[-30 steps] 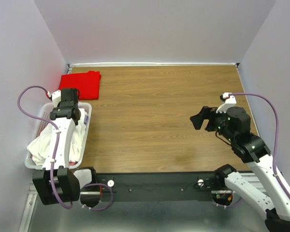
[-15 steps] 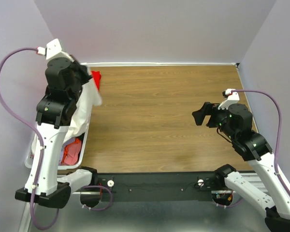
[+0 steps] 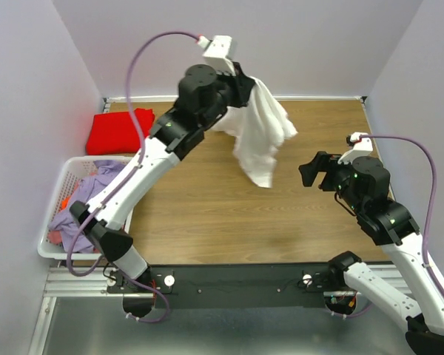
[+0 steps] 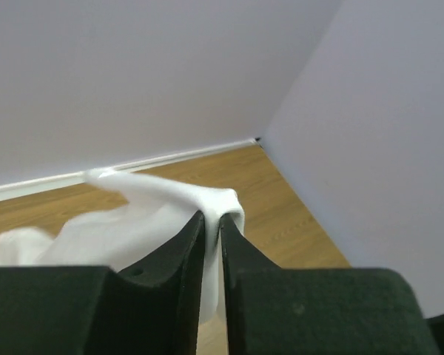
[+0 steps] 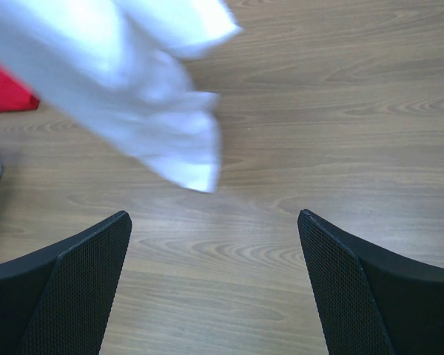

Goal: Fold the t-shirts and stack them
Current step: Move the tshirt to the center of the board

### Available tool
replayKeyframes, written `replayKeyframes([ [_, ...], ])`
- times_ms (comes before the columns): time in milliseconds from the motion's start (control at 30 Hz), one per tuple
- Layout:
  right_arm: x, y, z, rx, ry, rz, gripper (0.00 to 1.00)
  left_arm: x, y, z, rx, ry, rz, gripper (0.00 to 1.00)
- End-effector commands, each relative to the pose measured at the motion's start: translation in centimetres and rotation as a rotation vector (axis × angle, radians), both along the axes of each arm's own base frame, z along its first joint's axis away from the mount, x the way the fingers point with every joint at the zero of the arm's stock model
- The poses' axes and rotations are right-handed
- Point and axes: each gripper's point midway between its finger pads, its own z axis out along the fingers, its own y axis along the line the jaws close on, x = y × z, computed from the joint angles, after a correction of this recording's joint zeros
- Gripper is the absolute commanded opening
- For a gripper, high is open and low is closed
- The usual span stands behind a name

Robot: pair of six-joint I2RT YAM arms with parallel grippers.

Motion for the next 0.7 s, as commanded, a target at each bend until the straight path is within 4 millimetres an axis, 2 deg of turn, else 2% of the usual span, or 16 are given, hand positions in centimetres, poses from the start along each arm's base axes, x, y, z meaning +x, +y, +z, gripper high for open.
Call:
replayKeyframes([
  [0,0.5,-1.2,1.6,-0.002,-0.049,-0.075,1.00,-0.2,-4.5,-0.7,0.042,-0.078,-0.123,0.29],
  [33,0.6,-1.4,1.5,-0.006,-0.049,-0.086,1.00,0.3,-5.8,-2.8,0.061,-0.040,-0.150,0.30],
  [67,0.6,-1.4,1.4,-0.008,-0.047,-0.088,1.00,0.0,-6.7,-3.7,0.061,-0.023,-0.196,0.34],
  [133,0.6,-1.4,1.0,-0.015,-0.038,-0.089,1.00,0.0,-7.4,-5.5,0.084,0.002,-0.207,0.33],
  [167,0.7,-1.4,0.7,-0.018,-0.028,-0.092,1.00,0.1,-7.2,-5.8,0.089,-0.001,-0.201,0.01],
  [233,0.9,-1.4,0.1,-0.023,-0.014,-0.100,1.00,0.3,-5.6,-7.6,0.120,0.017,-0.133,0.00],
  [300,1.4,-1.7,-0.9,-0.044,0.014,-0.127,1.00,0.6,-3.2,-7.9,0.130,0.009,-0.028,0.00],
  [333,1.7,-2.4,-1.3,-0.056,0.021,-0.173,1.00,0.9,-2.4,-10.3,0.157,0.046,0.002,0.12],
  [400,2.2,-3.5,-2.2,-0.084,0.042,-0.249,1.00,0.8,-1.6,-12.1,0.173,0.080,0.015,0.22],
  [433,2.7,-4.0,-3.6,-0.116,0.075,-0.290,1.00,0.6,-1.1,-13.9,0.199,0.106,0.021,0.27],
  [467,3.1,-5.3,-3.9,-0.151,0.076,-0.371,1.00,0.5,-0.7,-14.9,0.216,0.123,0.034,0.41],
  [533,3.8,-6.1,-4.8,-0.182,0.101,-0.446,1.00,0.2,-0.1,-16.3,0.232,0.149,0.048,0.50],
  [567,4.7,-6.4,-5.8,-0.216,0.137,-0.474,1.00,0.0,0.3,-18.0,0.256,0.174,0.061,0.52],
  [600,5.3,-6.2,-6.4,-0.232,0.157,-0.460,1.00,0.0,0.7,-18.6,0.268,0.183,0.074,0.59],
  [633,6.2,-6.6,-6.7,-0.223,0.169,-0.473,1.00,-0.3,1.3,-19.8,0.286,0.202,0.086,0.61],
  [667,7.4,-6.2,-8.6,-0.219,0.236,-0.468,1.00,-0.3,1.9,-20.5,0.308,0.210,0.113,0.68],
])
